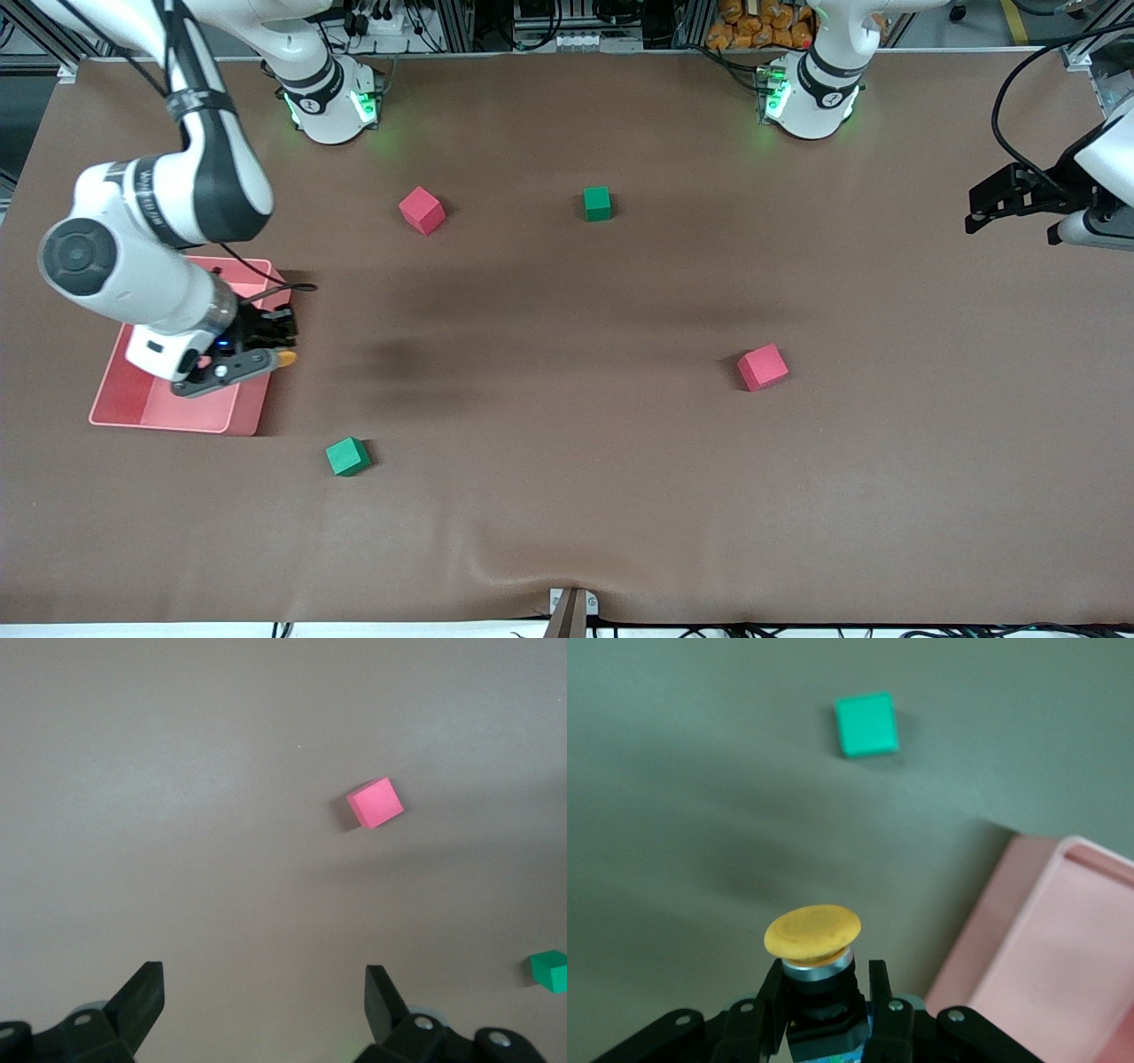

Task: Place and upright button with both arms
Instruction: 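Lift the button out of the tray with the right gripper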

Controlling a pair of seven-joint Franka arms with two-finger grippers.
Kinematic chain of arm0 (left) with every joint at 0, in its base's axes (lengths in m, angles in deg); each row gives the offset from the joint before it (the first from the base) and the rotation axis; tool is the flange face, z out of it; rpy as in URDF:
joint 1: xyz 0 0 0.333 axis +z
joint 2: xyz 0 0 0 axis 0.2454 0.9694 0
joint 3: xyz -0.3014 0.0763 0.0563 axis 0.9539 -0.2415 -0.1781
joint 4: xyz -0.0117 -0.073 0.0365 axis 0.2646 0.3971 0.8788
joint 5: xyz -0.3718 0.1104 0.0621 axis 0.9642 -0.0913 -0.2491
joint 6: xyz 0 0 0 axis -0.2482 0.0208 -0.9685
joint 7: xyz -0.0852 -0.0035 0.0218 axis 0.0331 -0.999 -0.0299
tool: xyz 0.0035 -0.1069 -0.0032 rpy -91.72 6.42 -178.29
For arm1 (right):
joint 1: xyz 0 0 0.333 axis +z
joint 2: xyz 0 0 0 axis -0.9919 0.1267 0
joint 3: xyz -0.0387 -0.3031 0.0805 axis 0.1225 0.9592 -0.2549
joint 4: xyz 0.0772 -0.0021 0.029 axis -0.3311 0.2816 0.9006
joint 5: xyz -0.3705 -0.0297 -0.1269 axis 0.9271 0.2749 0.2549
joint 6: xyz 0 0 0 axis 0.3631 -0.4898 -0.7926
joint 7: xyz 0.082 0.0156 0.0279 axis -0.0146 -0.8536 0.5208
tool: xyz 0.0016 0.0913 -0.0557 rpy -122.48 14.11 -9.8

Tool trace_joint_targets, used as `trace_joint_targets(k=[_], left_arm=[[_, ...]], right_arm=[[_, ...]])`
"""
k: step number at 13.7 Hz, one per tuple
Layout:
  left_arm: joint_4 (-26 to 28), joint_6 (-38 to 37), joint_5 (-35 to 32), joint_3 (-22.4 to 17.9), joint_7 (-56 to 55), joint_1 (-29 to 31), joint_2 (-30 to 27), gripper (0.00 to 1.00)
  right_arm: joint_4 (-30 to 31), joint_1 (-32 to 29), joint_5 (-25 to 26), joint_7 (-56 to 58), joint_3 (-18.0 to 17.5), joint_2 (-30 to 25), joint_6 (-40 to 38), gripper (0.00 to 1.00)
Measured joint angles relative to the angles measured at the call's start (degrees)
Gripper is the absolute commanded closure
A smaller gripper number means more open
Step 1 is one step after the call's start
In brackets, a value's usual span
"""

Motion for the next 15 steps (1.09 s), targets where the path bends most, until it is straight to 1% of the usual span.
trace_joint_targets(k=[2, 6, 8, 10, 13, 15], left_arm=[[0.07, -0.06, 0.00, 0.02, 0.00, 0.00, 0.06, 0.00], [0.12, -0.23, 0.00, 0.02, 0.00, 0.00, 0.15, 0.00], [0.14, -0.35, 0.00, 0.07, 0.00, -0.10, 0.17, 0.00], [0.17, -0.38, 0.00, 0.10, 0.00, -0.29, 0.22, 0.00], [0.24, -0.41, 0.00, 0.14, 0.00, -0.39, 0.30, 0.00], [0.29, -0.45, 0.00, 0.16, 0.00, -0.42, 0.35, 0.00]], right_arm=[[-3.38, 3.75, 0.00, -2.36, 0.00, 2.41, 0.35, 0.76], [-10.91, 11.29, 0.00, -5.05, 0.03, 9.20, 1.56, 0.76], [-13.16, 13.99, -0.01, -7.87, 0.01, 12.42, 5.16, 0.77], [-13.95, 17.49, -0.01, -12.30, 0.00, 15.38, 9.85, 0.77], [-16.74, 22.59, 0.07, -17.61, 0.13, 21.57, 15.81, 0.84], [-19.69, 24.02, 0.06, -21.58, 0.23, 25.43, 16.96, 0.85]])
